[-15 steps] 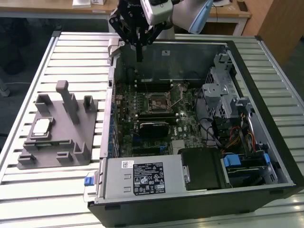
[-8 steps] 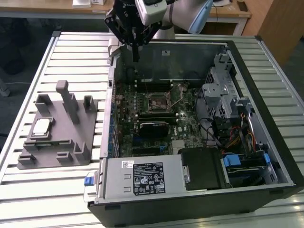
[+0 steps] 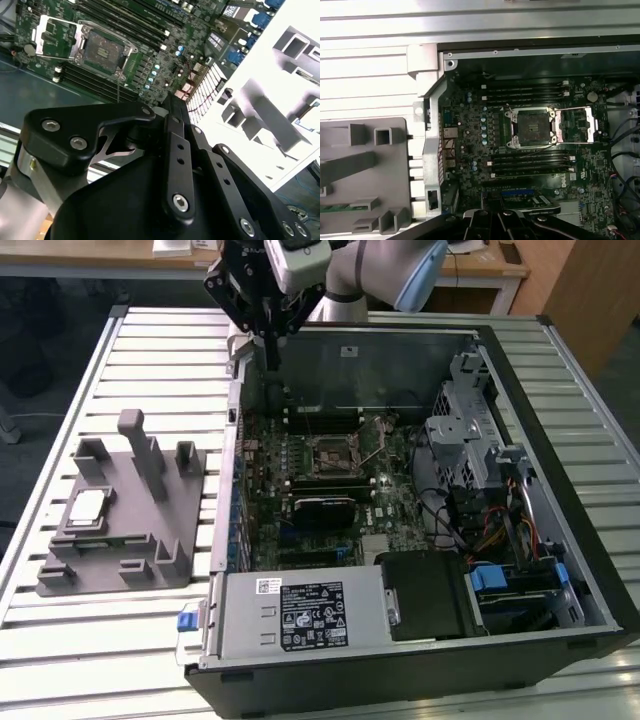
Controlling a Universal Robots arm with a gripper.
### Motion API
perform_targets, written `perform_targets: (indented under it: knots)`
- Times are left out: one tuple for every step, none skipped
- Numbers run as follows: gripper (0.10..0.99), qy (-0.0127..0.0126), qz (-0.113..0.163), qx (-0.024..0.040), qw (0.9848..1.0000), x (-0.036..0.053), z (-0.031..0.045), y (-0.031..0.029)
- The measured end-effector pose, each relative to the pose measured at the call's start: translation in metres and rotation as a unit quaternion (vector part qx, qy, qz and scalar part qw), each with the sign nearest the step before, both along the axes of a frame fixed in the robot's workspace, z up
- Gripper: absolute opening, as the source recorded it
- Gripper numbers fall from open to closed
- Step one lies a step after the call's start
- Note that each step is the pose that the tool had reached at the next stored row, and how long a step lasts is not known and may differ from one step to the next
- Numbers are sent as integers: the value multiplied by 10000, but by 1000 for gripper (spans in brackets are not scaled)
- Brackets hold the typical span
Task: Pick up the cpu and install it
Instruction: 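Reach for the cpu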
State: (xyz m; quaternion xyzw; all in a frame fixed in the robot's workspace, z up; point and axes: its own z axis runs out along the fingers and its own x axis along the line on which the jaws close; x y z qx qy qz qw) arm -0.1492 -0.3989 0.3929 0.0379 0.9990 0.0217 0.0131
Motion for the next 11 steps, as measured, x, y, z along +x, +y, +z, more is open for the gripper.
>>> perform_targets:
  knots:
    - [106,0,0,0,10000,-22,-1,0]
    - [106,0,0,0,10000,-40,-1,0]
    - [106,0,0,0,10000,-62,-2,0]
    - [106,1,0,0,10000,-82,-3,1]
    - [106,1,1,0,10000,-103,-4,3]
    - [106,1,1,0,10000,-125,-5,6]
    - [106,1,0,0,10000,-147,-6,11]
    - [106,1,0,0,10000,-172,-6,16]
    - [106,1,0,0,10000,-198,-7,20]
    - [106,1,0,0,10000,-226,-8,24]
    - [106,1,0,0,10000,-255,-9,26]
